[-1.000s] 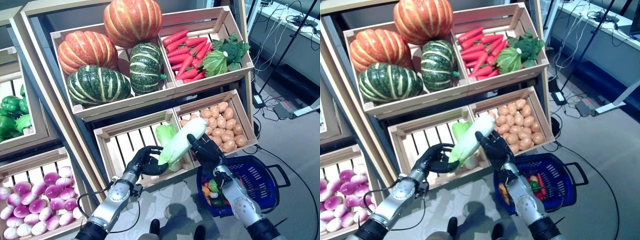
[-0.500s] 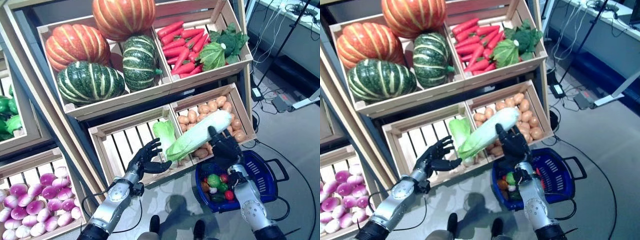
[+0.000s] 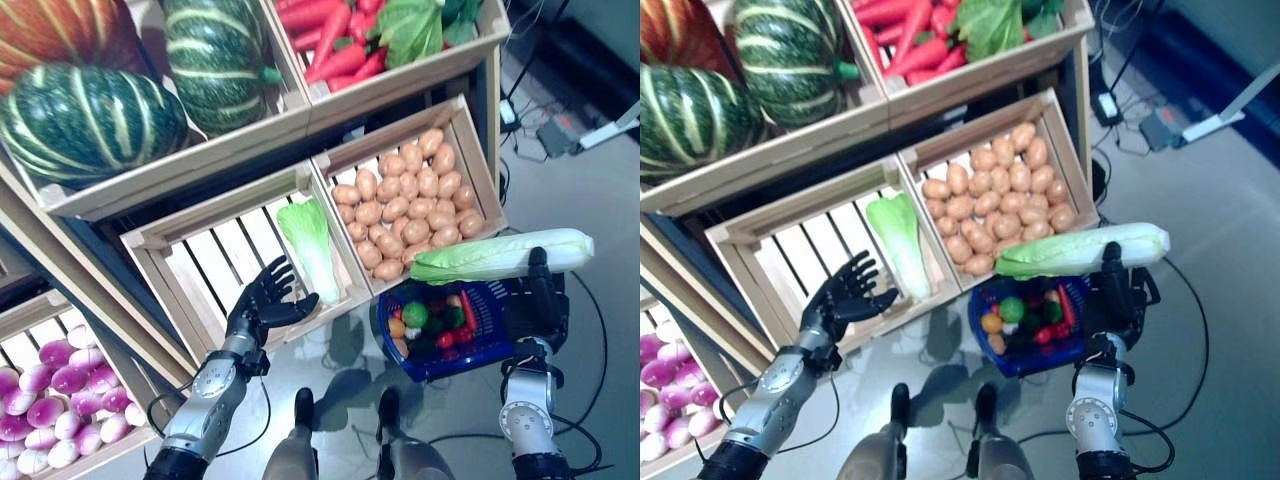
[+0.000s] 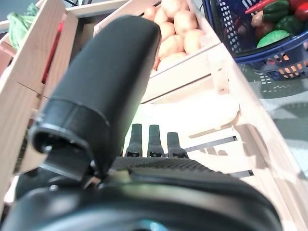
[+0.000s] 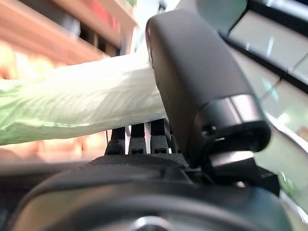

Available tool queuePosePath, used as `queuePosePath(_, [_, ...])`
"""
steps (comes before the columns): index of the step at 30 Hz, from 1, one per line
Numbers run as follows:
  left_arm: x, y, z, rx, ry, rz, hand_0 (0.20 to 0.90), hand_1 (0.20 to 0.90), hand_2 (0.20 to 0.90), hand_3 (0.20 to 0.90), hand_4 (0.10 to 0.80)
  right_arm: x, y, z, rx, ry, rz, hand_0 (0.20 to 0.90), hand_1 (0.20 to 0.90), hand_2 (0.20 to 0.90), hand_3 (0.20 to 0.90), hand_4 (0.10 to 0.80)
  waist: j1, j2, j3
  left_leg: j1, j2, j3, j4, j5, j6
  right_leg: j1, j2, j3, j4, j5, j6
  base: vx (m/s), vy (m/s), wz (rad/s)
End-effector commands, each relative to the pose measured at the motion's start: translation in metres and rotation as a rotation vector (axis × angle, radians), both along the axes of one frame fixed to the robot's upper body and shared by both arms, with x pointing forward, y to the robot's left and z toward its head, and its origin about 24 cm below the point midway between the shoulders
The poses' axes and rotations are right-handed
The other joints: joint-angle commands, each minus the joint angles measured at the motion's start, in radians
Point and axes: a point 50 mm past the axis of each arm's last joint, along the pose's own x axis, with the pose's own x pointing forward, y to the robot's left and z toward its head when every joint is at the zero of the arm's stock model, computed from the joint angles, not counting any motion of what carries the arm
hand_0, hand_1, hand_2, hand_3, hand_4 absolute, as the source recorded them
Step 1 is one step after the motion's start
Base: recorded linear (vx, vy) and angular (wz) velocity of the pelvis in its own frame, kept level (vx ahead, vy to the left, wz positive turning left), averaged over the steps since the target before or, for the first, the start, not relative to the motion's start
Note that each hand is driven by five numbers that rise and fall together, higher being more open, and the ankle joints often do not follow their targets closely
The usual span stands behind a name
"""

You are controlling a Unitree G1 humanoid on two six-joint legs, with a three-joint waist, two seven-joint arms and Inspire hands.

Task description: Put vegetables into the basket

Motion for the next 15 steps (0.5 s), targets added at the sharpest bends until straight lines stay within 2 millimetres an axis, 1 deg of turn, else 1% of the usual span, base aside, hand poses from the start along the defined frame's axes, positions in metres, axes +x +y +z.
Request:
queuePosePath(1, [0.019, 0.005, 0.078, -0.049, -0.401, 0.018, 0.9, 0.9, 0.9, 0.9, 0.8, 0.007, -0.026, 0.053, -0.048, -0.267, -0.179, 0.3, 0.3, 0.3, 0.3, 0.4, -0.013, -0.013, 0.004, -0.057, 0.006, -0.035, 0.002, -0.004, -0.016, -0.01, -0.026, 0.029, 0.079, -0.048, 0.008, -0.126, -0.017, -0.04])
queuePosePath(6, [0.024, 0.0, 0.1, -0.092, -0.516, 0.024, 0.9, 0.9, 0.9, 0.9, 0.8, 0.011, -0.037, 0.041, 0.013, -0.2, -0.241, 0.3, 0.3, 0.3, 0.3, 0.4, -0.005, -0.007, 0.055, -0.111, -0.006, -0.047, 0.015, 0.008, -0.021, -0.058, -0.019, 0.024, 0.105, -0.054, 0.002, -0.098, -0.024, -0.04])
queuePosePath(9, [0.025, -0.002, 0.109, -0.109, -0.559, 0.022, 0.9, 0.9, 0.9, 0.9, 0.8, 0.013, -0.04, 0.033, 0.029, -0.166, -0.248, 0.3, 0.3, 0.3, 0.3, 0.4, 0.0, -0.003, 0.089, -0.158, -0.014, -0.056, 0.048, 0.009, -0.023, -0.096, -0.02, 0.018, 0.14, -0.061, -0.002, -0.081, -0.045, 0.03])
queuePosePath(13, [0.027, -0.009, 0.122, -0.127, -0.624, 0.002, 0.9, 0.9, 0.9, 0.9, 0.8, 0.021, -0.038, 0.036, 0.028, -0.159, -0.253, 0.3, 0.3, 0.3, 0.3, 0.4, 0.011, 0.005, 0.131, -0.22, -0.033, -0.069, 0.08, 0.013, -0.021, -0.149, -0.025, 0.01, 0.17, -0.059, -0.002, -0.098, -0.035, 0.1])
queuePosePath(15, [0.028, -0.014, 0.129, -0.137, -0.657, -0.005, 0.9, 0.9, 0.9, 0.9, 0.8, 0.029, -0.037, 0.042, 0.022, -0.153, -0.26, 0.3, 0.3, 0.3, 0.3, 0.4, 0.016, 0.01, 0.145, -0.255, -0.042, -0.071, 0.098, 0.012, -0.018, -0.182, -0.03, 0.008, 0.186, -0.059, -0.001, -0.082, -0.019, 0.04])
